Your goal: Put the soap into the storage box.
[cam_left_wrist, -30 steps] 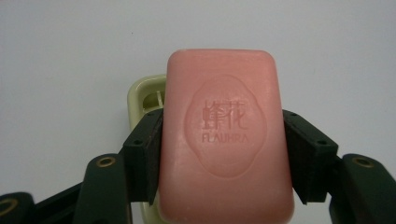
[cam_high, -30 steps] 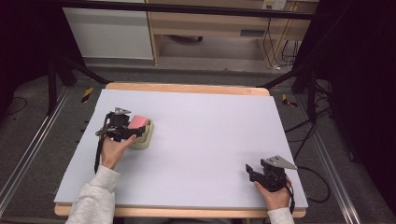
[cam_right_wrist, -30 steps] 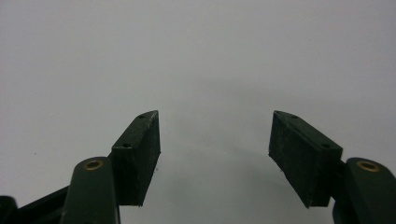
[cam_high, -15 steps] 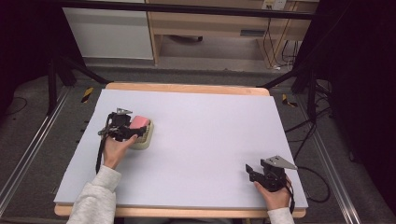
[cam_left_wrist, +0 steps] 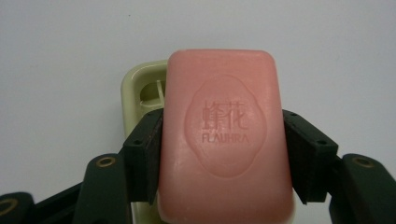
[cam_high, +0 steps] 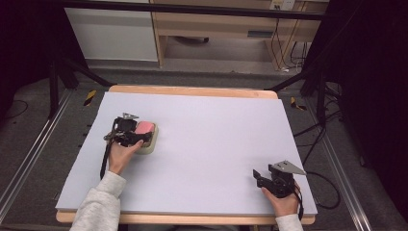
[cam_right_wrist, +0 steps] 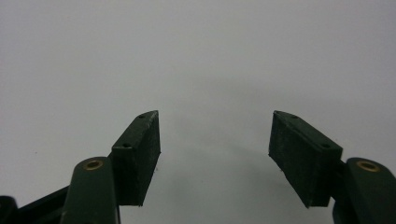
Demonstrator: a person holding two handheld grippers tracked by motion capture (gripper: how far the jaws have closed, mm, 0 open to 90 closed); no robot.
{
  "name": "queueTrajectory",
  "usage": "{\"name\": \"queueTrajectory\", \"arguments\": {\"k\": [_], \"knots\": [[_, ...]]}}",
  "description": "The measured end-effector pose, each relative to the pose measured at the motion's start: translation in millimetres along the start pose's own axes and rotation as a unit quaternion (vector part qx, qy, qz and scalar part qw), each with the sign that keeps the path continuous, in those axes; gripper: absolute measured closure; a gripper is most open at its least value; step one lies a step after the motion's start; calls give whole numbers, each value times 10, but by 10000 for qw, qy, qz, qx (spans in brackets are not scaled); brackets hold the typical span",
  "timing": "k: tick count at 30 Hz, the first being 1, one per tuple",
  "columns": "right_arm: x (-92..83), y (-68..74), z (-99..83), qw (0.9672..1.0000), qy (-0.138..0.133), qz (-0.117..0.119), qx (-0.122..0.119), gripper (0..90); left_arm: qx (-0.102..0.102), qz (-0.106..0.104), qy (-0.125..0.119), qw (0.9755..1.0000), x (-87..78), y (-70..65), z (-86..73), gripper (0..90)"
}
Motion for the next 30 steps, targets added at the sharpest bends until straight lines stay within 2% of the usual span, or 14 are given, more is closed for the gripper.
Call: {"name": "queueTrajectory", "arguments": {"k": [20, 30], "knots": [[1, 1, -2, 10000, 8, 8, -10, 339, -26, 122, 111, 9999, 70, 51, -76, 373], [3, 2, -1, 10000, 5, 19, -13, 338, -17, 116, 131, 9998, 105, 39, -96, 373]]}}
Point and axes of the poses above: each handheld gripper's, and its own axes: x roughly forward along the jaws, z roughly out of its top, y roughly to its left, the point moved 5 cm from there along x, roughly forward along the jaws, and after that the axes turned 11 degrees about -y, right-handed, at the moved point
